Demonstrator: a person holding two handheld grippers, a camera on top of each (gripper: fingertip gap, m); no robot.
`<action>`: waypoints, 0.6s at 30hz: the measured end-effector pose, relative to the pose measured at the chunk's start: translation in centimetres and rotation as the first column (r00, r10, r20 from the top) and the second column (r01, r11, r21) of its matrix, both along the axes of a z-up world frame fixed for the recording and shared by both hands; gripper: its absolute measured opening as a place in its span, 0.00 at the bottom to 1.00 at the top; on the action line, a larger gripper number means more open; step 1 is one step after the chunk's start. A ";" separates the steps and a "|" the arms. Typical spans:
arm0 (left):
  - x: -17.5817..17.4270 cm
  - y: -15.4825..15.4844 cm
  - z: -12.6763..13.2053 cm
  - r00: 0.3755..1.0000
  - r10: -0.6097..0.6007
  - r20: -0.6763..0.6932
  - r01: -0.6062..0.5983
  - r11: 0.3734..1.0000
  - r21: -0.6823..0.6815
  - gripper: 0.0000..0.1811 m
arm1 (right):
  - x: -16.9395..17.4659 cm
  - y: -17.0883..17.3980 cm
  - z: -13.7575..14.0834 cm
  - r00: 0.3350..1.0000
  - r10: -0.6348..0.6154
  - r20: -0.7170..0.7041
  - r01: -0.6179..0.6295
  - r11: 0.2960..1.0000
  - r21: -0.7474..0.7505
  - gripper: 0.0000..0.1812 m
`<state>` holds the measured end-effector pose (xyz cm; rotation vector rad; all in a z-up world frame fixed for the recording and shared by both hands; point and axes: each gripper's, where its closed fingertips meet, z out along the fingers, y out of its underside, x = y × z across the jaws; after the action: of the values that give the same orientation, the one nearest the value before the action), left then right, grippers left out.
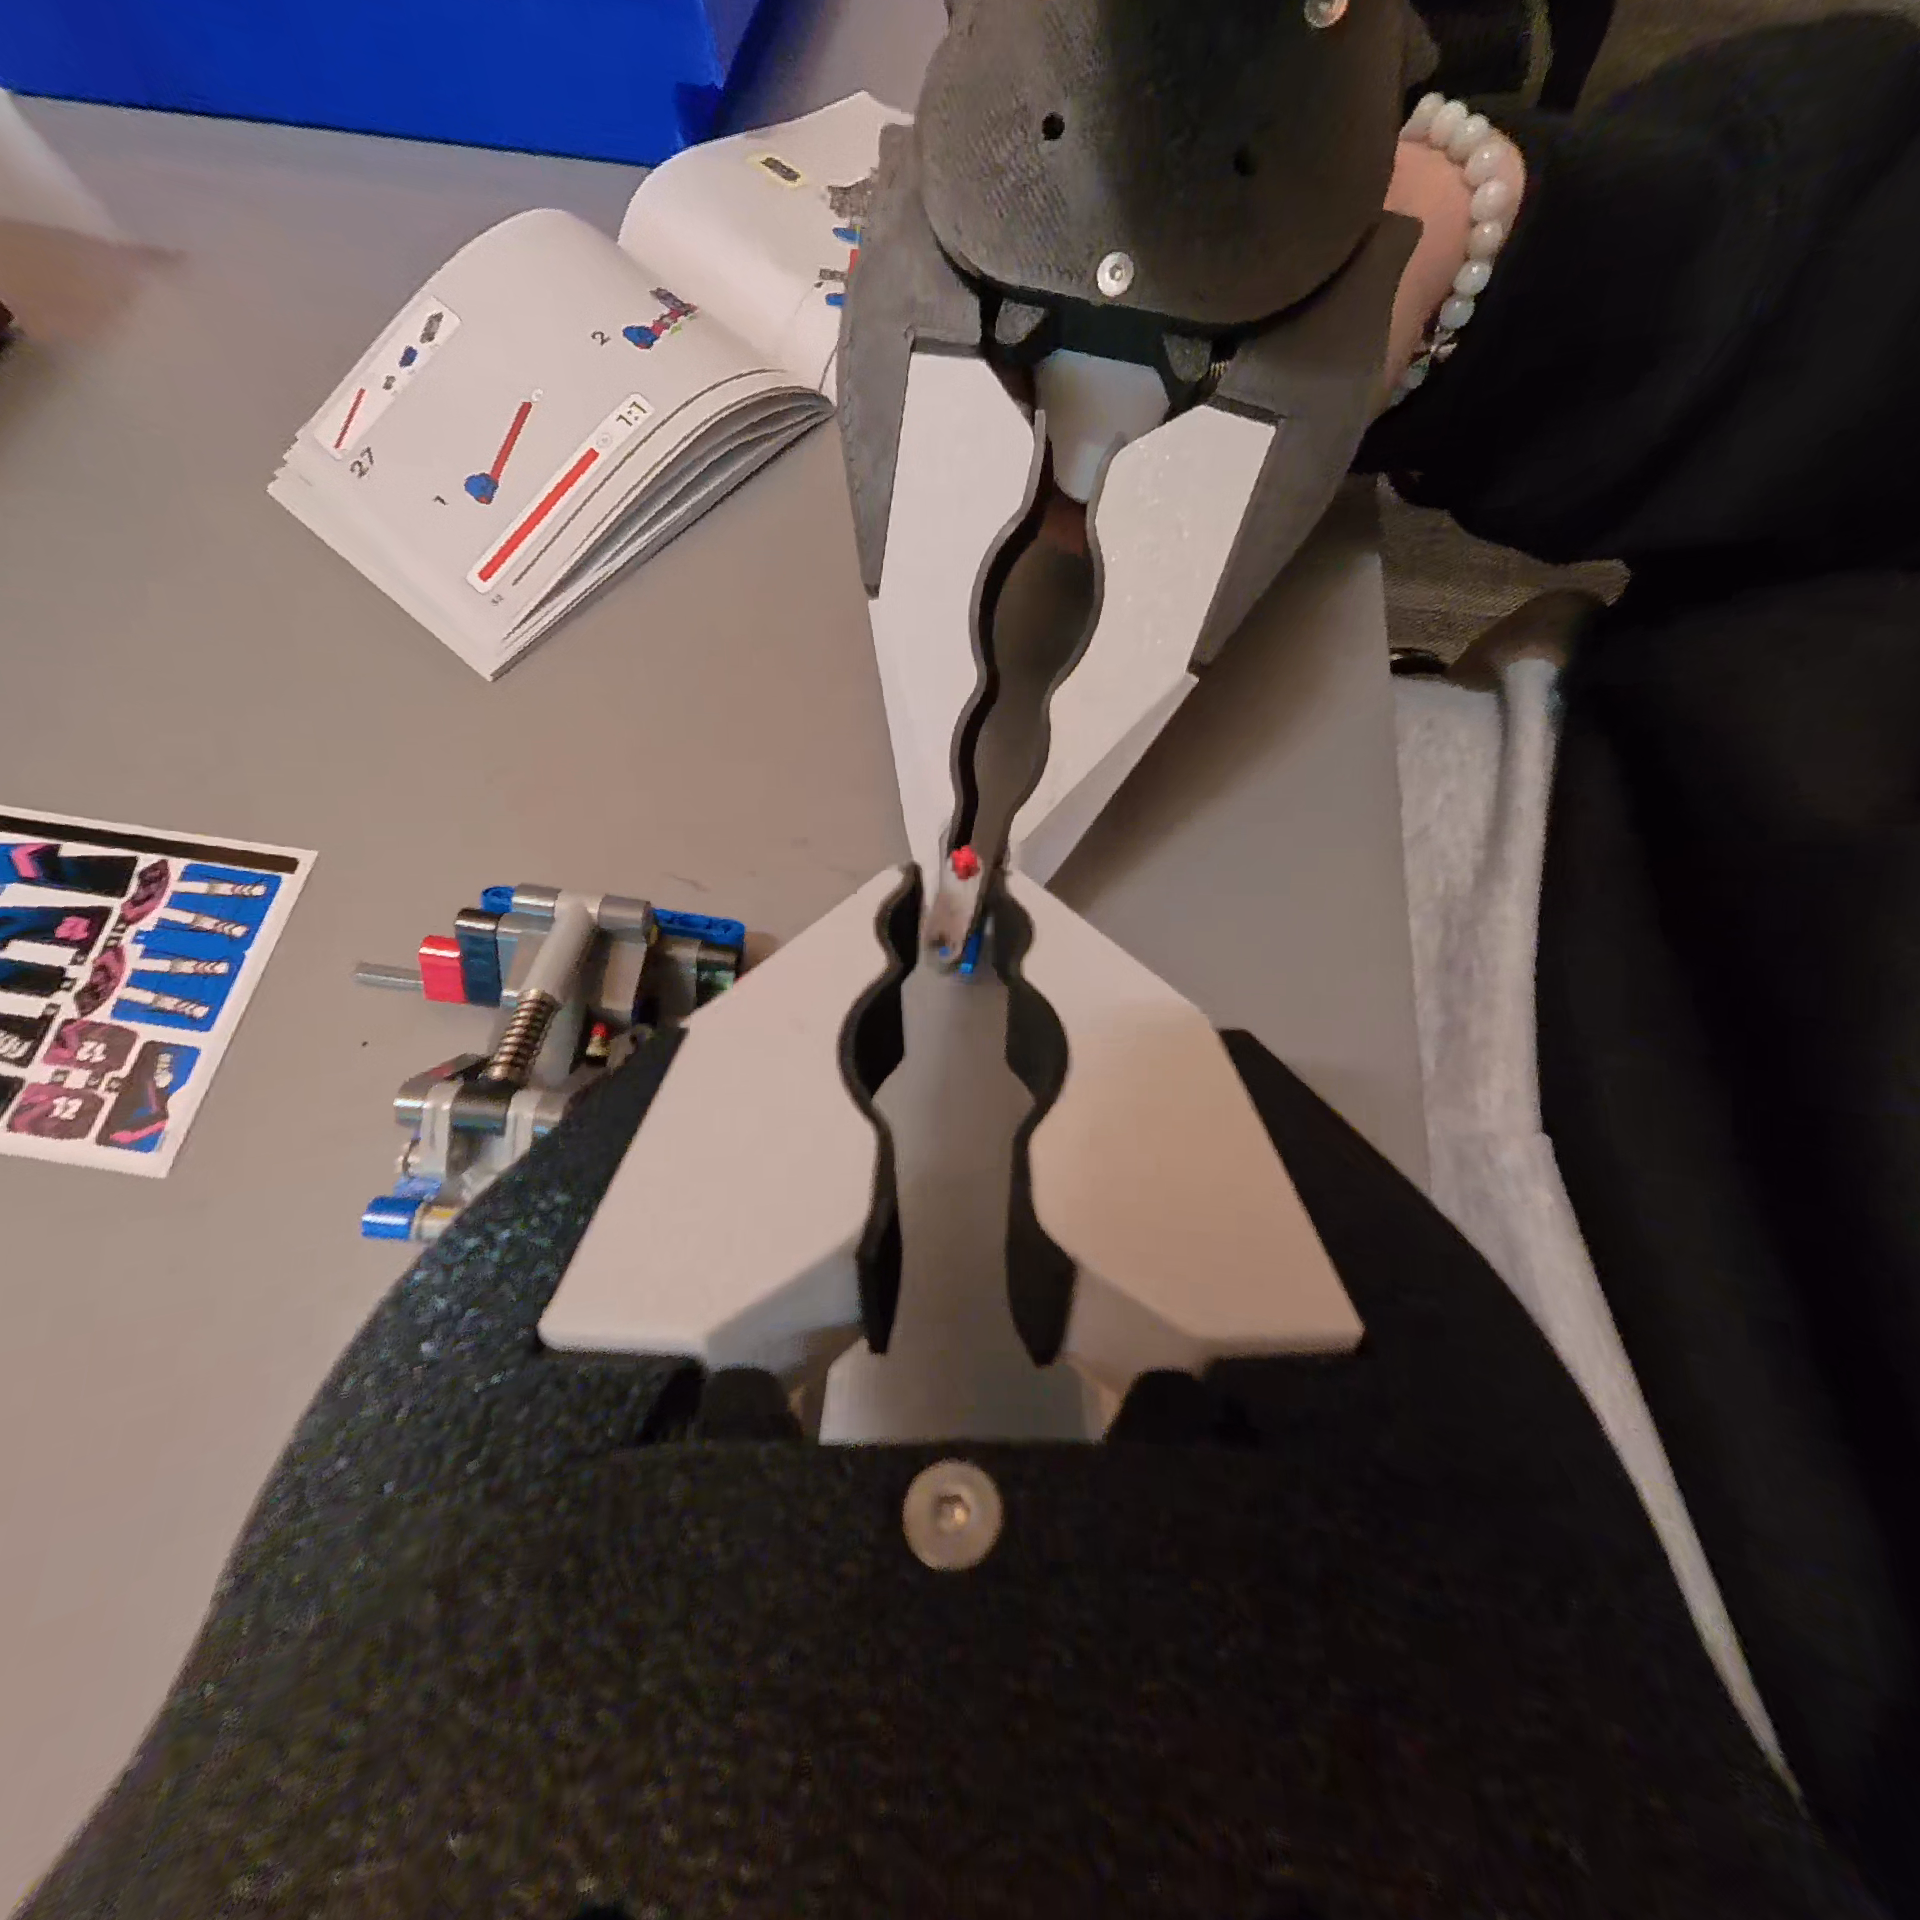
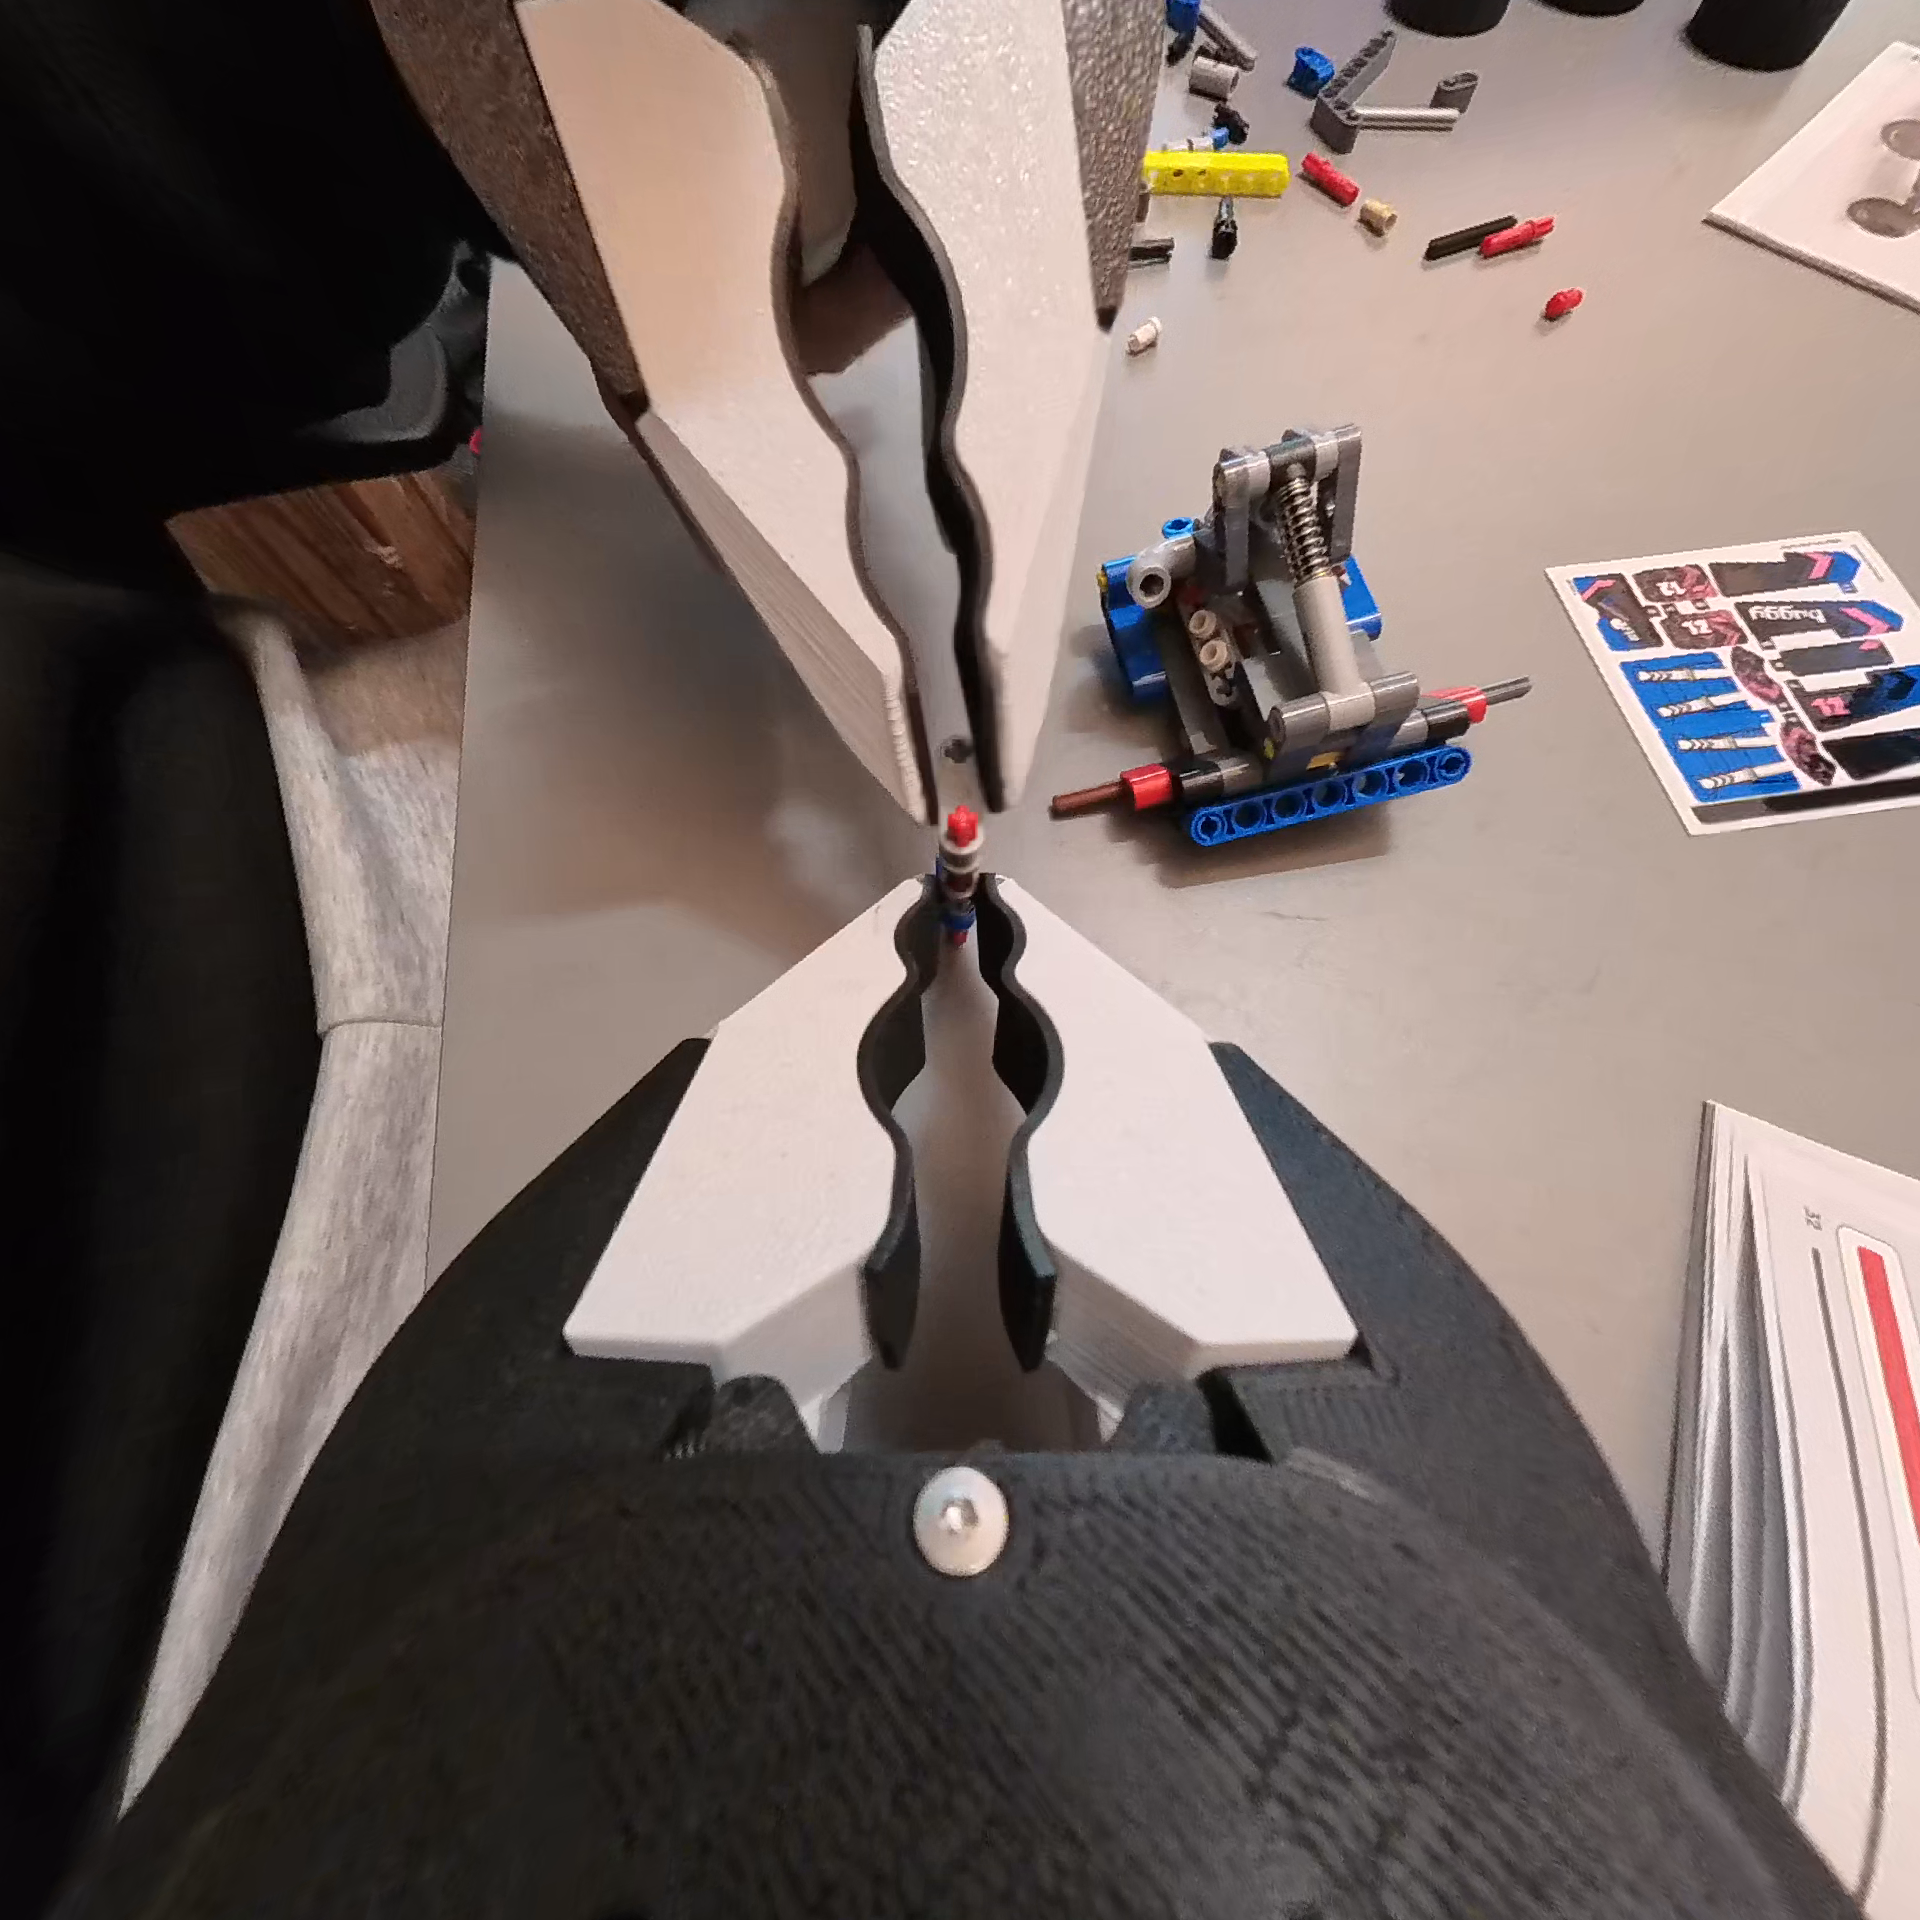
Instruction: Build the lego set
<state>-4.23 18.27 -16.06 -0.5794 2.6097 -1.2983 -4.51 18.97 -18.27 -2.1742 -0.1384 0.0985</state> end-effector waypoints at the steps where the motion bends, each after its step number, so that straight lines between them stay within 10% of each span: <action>1: 0.0 0.3 -0.2 1.000 -0.003 0.002 0.003 1.000 0.026 0.09 | 0.0 0.1 0.0 1.000 0.000 -0.004 0.000 1.000 -0.001 0.03; 18: 0.0 0.3 -2.6 0.992 -0.109 -0.061 0.124 0.921 0.370 0.03 | 0.0 -0.2 -0.1 0.999 -0.017 -0.046 0.016 1.000 -0.012 0.03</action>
<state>-4.23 18.62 -18.65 -0.3913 2.8559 -0.7828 -4.48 18.80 -18.37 -2.1823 -0.0938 0.1398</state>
